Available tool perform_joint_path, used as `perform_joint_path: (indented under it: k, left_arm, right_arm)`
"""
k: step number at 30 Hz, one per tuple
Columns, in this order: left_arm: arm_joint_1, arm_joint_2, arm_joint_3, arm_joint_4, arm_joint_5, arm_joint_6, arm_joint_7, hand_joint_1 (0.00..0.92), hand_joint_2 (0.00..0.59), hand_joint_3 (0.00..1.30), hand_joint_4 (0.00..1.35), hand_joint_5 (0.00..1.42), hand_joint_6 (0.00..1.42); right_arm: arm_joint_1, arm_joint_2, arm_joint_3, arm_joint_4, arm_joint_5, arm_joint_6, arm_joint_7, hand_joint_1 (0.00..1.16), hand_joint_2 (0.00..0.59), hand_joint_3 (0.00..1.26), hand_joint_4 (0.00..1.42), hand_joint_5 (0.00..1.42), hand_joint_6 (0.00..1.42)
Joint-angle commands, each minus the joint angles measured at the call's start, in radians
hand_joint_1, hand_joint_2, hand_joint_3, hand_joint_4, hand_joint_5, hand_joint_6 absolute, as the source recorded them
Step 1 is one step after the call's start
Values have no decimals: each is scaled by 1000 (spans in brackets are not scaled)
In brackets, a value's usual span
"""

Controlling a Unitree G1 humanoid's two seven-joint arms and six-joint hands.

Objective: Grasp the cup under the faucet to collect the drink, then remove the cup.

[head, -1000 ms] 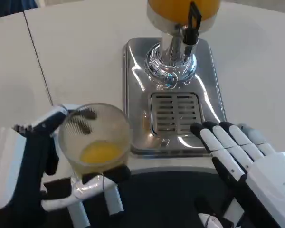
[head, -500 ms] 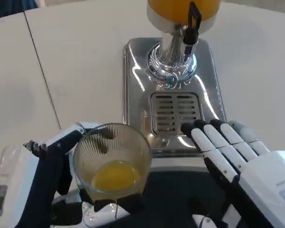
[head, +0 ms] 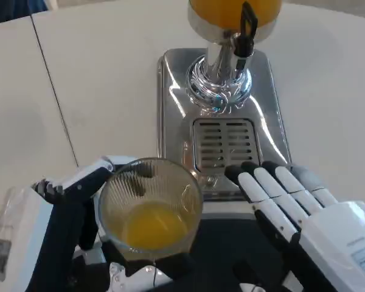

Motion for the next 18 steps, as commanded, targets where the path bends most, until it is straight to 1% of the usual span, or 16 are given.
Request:
perform_joint_path:
  k: [1,10,16,18]
  left_arm:
    - [-14,-9,2,-9,-6,-39,-2,810,0,1076,1134,1343,1424]
    - [-14,-16,0,-15,-6,-43,-10,816,0,1076,1134,1342,1424]
    - [-16,-28,1,-22,-9,-32,-14,821,0,1076,1134,1342,1424]
    - [-14,-38,0,-27,-23,-11,-26,821,0,1076,1134,1342,1424]
  right_arm:
    - [21,13,3,-20,-12,-3,2,213,544,0,0,0,0]
    - [30,35,28,-17,-31,-6,-4,200,548,0,0,0,0]
    - [26,37,39,-21,-32,-6,9,194,549,0,0,0,0]
    - [28,40,41,-28,-32,-2,16,192,549,0,0,0,0]
